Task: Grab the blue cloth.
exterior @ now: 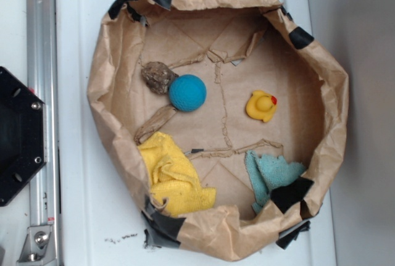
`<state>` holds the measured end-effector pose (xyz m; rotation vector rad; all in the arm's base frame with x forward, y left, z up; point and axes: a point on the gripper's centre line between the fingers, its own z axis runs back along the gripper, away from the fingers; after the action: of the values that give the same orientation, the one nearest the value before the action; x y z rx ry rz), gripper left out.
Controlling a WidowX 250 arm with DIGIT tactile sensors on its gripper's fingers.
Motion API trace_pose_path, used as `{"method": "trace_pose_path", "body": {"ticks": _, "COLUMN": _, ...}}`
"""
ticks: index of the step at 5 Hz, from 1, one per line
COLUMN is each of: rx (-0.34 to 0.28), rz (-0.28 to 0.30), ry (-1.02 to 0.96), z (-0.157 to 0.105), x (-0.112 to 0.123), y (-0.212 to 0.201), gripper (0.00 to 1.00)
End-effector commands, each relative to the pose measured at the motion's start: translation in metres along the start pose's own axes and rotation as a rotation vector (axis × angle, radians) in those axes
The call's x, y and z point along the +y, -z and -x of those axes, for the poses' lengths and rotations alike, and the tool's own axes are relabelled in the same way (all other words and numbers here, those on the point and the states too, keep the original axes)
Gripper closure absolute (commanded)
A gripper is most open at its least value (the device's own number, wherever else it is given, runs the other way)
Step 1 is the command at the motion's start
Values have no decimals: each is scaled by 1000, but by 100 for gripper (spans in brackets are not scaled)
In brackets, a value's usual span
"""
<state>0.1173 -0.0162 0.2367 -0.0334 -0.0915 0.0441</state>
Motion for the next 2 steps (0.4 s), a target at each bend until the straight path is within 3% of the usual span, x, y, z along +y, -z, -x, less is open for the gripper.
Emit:
{"method": "trace_pose_path", "body": {"ticks": 1, "rx": 0, "rz": 0, "ry": 0, "z": 0, "x": 0, "y": 0, "gripper": 0}}
{"method": "trace_pose_path", "body": {"ticks": 2, "rx": -109, "rz": -64, "ry": 12, "z": -47, "x": 10, "y": 40, "gripper": 0}}
